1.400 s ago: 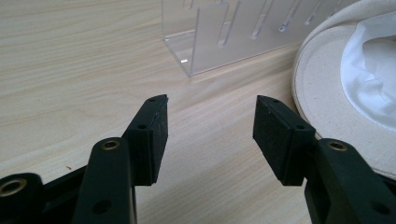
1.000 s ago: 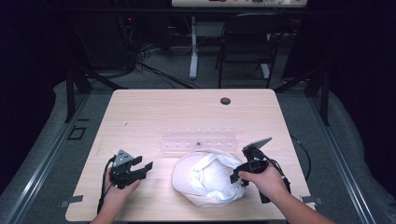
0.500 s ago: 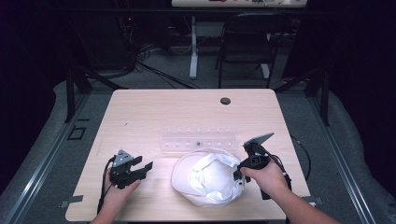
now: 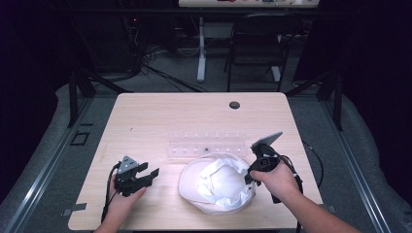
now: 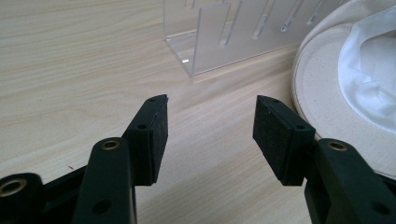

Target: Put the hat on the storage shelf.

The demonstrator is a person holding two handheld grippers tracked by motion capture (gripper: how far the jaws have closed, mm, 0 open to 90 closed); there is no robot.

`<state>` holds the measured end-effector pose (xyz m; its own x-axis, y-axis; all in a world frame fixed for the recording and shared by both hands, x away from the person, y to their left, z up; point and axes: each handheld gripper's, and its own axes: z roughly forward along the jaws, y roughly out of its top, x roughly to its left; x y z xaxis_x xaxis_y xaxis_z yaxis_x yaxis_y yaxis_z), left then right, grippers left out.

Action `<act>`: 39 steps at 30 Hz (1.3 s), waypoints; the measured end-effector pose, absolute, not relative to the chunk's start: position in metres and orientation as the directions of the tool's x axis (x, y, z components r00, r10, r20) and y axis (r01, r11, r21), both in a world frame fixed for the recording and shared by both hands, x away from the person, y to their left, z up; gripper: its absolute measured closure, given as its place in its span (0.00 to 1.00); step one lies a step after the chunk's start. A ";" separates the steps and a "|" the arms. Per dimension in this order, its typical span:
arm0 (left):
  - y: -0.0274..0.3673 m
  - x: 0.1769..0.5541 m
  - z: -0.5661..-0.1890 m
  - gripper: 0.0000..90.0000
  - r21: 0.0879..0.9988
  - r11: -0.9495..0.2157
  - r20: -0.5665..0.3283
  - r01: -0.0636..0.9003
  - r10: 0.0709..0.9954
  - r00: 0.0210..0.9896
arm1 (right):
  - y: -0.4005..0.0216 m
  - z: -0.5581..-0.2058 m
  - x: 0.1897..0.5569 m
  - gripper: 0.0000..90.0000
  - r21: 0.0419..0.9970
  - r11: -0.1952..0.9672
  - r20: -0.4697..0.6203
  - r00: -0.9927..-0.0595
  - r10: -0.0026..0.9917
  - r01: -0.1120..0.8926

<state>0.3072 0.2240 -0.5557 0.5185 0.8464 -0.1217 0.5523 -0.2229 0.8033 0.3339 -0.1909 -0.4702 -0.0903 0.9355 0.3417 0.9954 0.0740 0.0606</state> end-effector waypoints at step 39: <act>0.221 0.306 -0.556 0.51 0.802 -0.245 -0.103 0.545 0.841 0.530 | -0.183 -0.399 0.352 0.92 0.084 0.048 0.545 -0.086 0.834 0.995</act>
